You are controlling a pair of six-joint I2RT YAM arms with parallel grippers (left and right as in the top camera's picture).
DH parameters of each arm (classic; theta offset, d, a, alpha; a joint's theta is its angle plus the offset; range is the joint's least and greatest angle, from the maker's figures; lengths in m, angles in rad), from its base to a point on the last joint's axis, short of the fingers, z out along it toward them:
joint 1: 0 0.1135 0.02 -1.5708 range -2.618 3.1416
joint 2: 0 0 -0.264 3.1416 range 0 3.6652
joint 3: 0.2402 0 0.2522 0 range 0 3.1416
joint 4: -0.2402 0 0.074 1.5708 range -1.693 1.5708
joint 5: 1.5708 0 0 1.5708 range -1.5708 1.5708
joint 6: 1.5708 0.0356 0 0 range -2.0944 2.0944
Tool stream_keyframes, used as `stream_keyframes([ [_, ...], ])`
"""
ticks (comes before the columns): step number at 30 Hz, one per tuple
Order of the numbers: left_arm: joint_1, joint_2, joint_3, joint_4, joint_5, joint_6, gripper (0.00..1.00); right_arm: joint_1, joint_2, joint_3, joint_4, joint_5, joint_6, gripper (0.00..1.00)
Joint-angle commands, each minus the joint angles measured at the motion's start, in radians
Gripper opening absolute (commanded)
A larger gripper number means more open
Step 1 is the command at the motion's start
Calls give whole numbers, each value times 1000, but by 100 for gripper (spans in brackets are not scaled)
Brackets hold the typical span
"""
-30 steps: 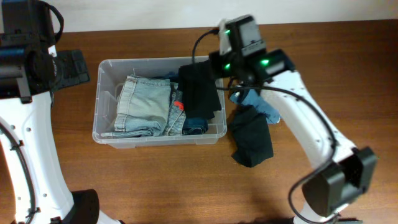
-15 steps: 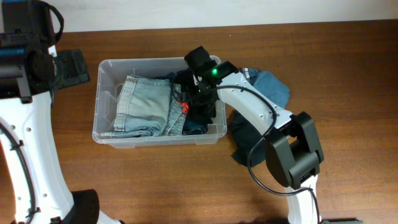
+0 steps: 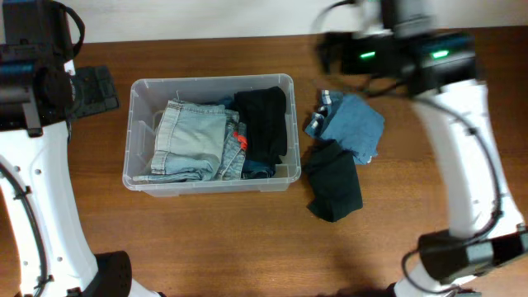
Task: Pack container
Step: 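Release the leggings and withdraw the right gripper to the right, then lower the right gripper onto the blue-grey socks and grasp them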
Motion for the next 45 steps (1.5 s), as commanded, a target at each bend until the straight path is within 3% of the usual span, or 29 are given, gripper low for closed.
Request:
stream_keyframes([
  [1, 4, 0, 2, -1, -3, -9, 99, -195, 81, -64, -27, -182, 5, 99],
  [5, 4, 0, 2, -1, -3, -9, 99, -369, 183, -151, -31, -259, -61, 98],
  [9, 4, 0, 2, -1, -3, -10, 100, -434, 285, -246, -37, -377, -158, 99],
  [14, 4, 0, 2, -1, -3, -9, 99, -409, 385, -354, -15, -432, -286, 99],
  [25, 4, 0, 2, -1, -3, -9, 99, -286, 418, -520, 256, -477, -234, 99],
  [26, 4, 0, 2, -1, -3, -9, 100, -280, 420, -540, 297, -478, -204, 95],
  [28, 4, 0, 2, -1, -3, -10, 99, -275, 420, -575, 363, -492, -195, 79],
  [32, 4, 0, 2, -1, -3, -10, 99, -282, 414, -574, 377, -488, -195, 36],
  [34, 4, 0, 2, -1, -3, -9, 100, -293, 396, -542, 346, -492, -195, 24],
  [38, 4, 0, 2, -1, -3, -10, 99, -301, 292, -401, 224, -549, -196, 18],
  [45, 4, 0, 2, -1, -3, -10, 100, -255, 82, -225, 203, -684, -135, 8],
])
